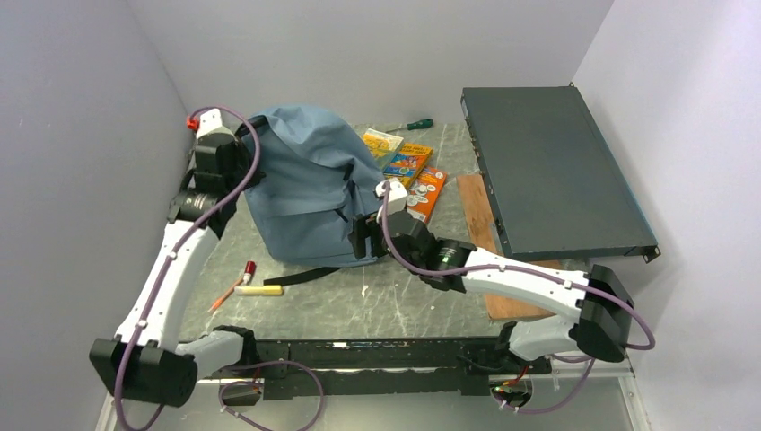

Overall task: Pack the student bag
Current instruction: Place the student bag at the center of the board.

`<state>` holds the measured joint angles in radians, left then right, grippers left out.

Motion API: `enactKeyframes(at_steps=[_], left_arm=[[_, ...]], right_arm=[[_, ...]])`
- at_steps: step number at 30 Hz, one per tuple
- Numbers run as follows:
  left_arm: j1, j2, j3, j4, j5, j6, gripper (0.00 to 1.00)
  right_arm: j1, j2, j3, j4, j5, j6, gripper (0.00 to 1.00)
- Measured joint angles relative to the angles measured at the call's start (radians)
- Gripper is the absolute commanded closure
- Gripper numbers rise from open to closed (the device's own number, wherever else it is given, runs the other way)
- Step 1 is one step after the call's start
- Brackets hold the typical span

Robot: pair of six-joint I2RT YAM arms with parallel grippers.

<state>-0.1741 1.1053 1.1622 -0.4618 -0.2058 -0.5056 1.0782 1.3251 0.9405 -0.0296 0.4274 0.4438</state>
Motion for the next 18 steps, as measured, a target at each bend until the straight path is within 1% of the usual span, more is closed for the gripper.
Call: enactKeyframes(at_steps=[4,8,11,15,18], left_arm=[[0.089,0.109,0.099,-0.074,-0.014,-0.084,1.00],[0.172,0.203,0.156,-0.110,-0.009,-0.131,1.00],[0.224,0.298,0.229,-0.175,0.000,-0.171,1.00],[0.256,0.380,0.256,-0.223,0.006,-0.214,1.00],[0.256,0.426,0.260,-0.312,0.017,-0.227,1.00]], right_arm=[[-0.021,-0.045,0.000,-0.053,-0.075,-0.016,0.21],[-0.032,-0.068,-0.021,-0.064,-0.128,-0.015,0.21],[-0.039,-0.068,-0.040,-0.072,-0.160,-0.014,0.21],[-0.047,-0.068,-0.051,-0.081,-0.194,-0.016,0.21],[-0.056,-0.067,-0.051,-0.080,-0.207,-0.018,0.21]])
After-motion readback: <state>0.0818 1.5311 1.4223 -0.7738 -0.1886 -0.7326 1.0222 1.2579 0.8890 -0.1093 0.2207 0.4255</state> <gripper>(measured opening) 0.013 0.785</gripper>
